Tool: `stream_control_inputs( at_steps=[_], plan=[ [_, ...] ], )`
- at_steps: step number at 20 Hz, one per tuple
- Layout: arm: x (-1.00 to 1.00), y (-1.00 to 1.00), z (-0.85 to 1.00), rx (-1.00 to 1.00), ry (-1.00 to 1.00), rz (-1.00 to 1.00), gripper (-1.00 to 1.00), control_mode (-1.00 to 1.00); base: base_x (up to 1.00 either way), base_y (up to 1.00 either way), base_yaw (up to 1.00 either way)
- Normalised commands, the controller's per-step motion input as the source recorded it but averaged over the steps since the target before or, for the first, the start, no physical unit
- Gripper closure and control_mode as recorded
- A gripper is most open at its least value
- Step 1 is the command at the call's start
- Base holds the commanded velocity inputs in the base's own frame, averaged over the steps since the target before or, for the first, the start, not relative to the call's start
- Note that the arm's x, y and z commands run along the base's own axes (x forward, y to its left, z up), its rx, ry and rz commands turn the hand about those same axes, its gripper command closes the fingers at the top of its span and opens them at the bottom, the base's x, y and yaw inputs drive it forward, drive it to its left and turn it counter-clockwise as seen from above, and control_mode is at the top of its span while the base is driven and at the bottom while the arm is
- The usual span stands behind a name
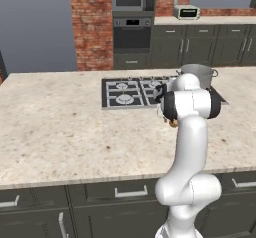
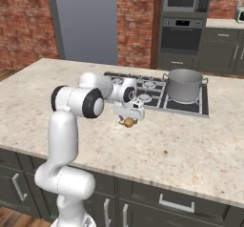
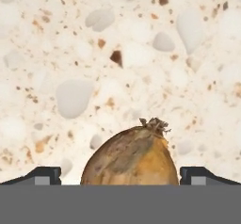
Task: Turn on the burner for the pot on the stove. Wait thirty seconds for the pot to heat up. Then add the onion to the pot.
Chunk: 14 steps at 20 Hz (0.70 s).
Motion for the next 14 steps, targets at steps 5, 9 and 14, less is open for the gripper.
stream_control_inputs(
  at_steps=[5,9,14],
  plan=[
    [0.0,0.0,-0.09,0.01,0.0,0.0,1.0,-1.0,0.0,0.0,0.0],
    [0.0,0.0,0.0,0.0,0.0,0.0,1.0,-1.0,0.0,0.0,0.0],
    [0.0,0.0,0.0,0.0,0.0,0.0,1.0,-1.0,0.0,0.0,0.0]
  ],
)
